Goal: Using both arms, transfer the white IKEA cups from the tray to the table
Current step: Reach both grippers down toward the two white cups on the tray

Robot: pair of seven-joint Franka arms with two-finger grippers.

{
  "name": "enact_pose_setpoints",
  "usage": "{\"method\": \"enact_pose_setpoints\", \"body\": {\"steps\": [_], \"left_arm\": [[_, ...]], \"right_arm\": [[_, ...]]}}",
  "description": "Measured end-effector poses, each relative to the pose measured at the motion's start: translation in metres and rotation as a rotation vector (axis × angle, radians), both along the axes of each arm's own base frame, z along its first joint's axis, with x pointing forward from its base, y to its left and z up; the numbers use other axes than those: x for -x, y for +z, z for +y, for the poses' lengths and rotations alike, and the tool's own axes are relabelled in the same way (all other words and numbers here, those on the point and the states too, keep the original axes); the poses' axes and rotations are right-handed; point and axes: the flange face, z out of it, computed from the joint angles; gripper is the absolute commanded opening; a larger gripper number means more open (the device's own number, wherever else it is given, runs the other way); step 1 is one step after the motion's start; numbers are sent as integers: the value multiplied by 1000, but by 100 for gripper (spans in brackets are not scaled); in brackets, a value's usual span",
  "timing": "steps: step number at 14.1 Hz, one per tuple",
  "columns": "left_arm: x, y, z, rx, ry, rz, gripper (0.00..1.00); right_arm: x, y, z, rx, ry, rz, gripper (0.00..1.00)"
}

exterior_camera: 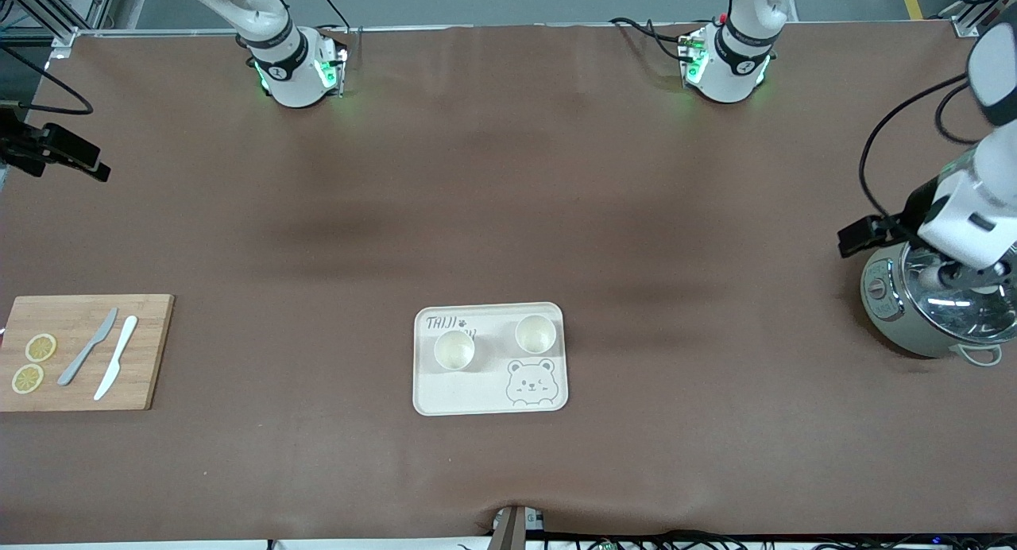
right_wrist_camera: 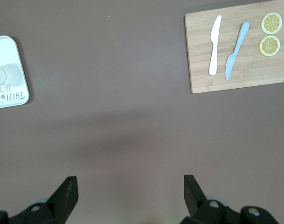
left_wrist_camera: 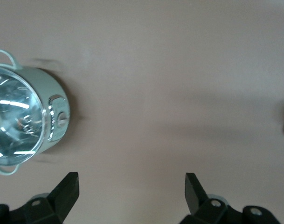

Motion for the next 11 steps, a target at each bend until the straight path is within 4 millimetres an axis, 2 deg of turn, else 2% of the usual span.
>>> {"method": "enact_pose_setpoints", "body": {"steps": [3, 6, 8, 11], "left_arm": [[-23, -35, -14, 15, 49, -15, 100], [-40, -62, -37, 27, 95, -45, 100], [-48, -76, -56, 49, 130, -68, 100], [-56, -99, -95, 59, 183, -99, 100]], "right_arm": [[0, 0, 2, -3, 3, 5, 100], [0, -4, 10, -24, 15, 23, 100], [-9, -14, 26, -74, 23, 38, 100], [-39, -44, 63, -130, 22, 83, 100]]}}
